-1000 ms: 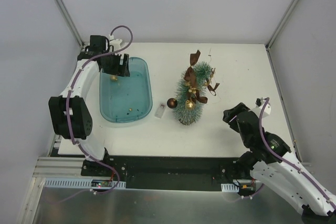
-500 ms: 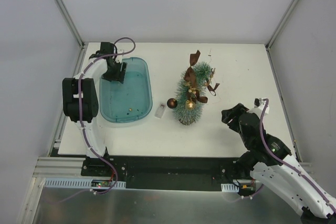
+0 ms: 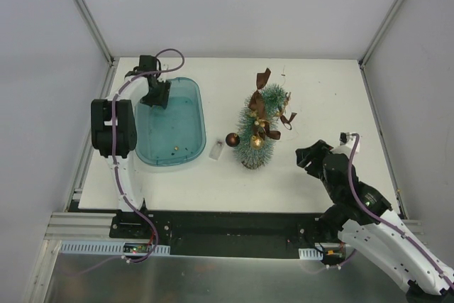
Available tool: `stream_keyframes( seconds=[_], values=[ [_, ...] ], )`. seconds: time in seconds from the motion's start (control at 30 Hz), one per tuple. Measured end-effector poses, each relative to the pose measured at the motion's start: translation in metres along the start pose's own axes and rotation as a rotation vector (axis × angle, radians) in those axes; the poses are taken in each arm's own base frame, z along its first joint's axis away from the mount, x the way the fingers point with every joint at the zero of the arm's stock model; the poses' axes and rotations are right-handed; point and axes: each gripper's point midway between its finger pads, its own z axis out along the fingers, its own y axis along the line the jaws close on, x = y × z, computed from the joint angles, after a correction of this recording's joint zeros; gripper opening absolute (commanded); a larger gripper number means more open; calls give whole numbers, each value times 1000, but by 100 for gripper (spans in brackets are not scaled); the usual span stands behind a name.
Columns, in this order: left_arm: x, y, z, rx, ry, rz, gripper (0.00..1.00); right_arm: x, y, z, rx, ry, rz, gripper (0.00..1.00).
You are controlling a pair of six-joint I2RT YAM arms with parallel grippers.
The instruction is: Decorate the small christmas tree
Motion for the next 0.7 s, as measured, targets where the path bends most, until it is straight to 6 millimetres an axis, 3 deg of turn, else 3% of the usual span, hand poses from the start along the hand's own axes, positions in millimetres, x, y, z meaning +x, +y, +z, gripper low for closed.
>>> stream_keyframes(
  seconds=[0.27, 0.7],
  values=[
    [9, 1, 17, -8, 34, -14, 46, 4, 3, 0, -24, 12, 1, 60],
    [1, -19, 12, 97, -2, -21, 66, 6, 8, 0, -53, 24, 9, 59]
  ],
)
